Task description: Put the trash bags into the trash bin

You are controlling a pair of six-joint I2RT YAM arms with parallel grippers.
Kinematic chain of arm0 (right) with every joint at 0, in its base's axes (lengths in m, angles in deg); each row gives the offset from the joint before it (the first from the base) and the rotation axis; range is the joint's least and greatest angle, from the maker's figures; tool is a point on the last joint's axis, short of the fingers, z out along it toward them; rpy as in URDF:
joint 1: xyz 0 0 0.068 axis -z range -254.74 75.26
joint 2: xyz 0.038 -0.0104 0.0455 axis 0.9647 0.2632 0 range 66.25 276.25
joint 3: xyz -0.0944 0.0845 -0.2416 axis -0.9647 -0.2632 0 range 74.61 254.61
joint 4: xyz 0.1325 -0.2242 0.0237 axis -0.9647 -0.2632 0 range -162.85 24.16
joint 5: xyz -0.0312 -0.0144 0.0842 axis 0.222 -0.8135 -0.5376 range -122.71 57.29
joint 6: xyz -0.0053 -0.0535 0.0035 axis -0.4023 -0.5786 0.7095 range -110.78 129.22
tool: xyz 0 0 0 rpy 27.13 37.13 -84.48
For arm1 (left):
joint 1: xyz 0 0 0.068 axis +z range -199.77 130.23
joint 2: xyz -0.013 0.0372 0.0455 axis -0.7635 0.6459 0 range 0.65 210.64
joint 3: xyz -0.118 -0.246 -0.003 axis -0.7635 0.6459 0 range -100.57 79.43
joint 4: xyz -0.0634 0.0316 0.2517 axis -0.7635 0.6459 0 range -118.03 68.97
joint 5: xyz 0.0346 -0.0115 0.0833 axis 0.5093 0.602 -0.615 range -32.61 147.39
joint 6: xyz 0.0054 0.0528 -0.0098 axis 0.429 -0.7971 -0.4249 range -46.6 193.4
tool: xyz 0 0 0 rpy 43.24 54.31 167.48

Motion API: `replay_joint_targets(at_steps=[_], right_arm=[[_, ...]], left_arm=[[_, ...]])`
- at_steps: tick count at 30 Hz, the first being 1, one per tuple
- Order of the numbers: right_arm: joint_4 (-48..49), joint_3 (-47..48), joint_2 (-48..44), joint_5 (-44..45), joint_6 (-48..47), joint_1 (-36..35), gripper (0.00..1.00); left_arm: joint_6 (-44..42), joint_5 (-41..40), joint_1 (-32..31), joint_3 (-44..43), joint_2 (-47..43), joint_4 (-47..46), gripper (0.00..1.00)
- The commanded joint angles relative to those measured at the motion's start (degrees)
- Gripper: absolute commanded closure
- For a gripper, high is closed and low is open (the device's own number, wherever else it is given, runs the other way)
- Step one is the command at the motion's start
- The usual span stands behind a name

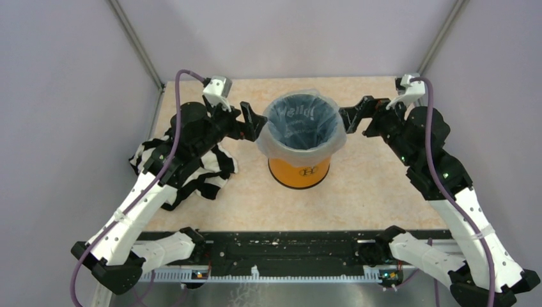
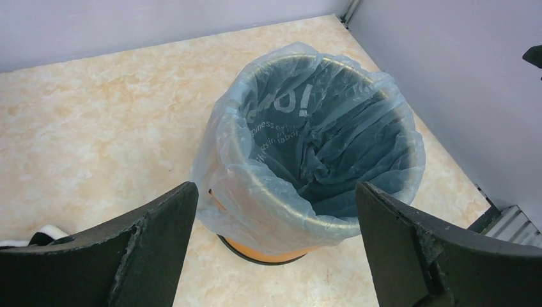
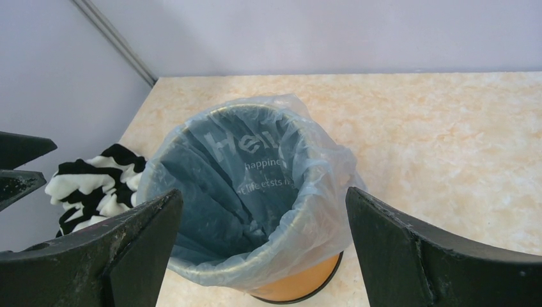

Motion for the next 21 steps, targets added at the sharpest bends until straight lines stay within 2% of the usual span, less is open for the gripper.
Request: replay_joint_targets(at_steps=[1, 21], right_arm=[[2.2, -0.4, -1.6, 0.5, 0.2, 0.3, 0.01], [1.7, -0.7, -2.2, 0.4, 0.5, 0.3, 0.01]], left_arm=[[0.6, -0.5, 0.0, -0.1, -0.6, -3.4, 0.01], [0.5, -0.2, 0.0, -0.3, -0.3, -3.0, 0.02]])
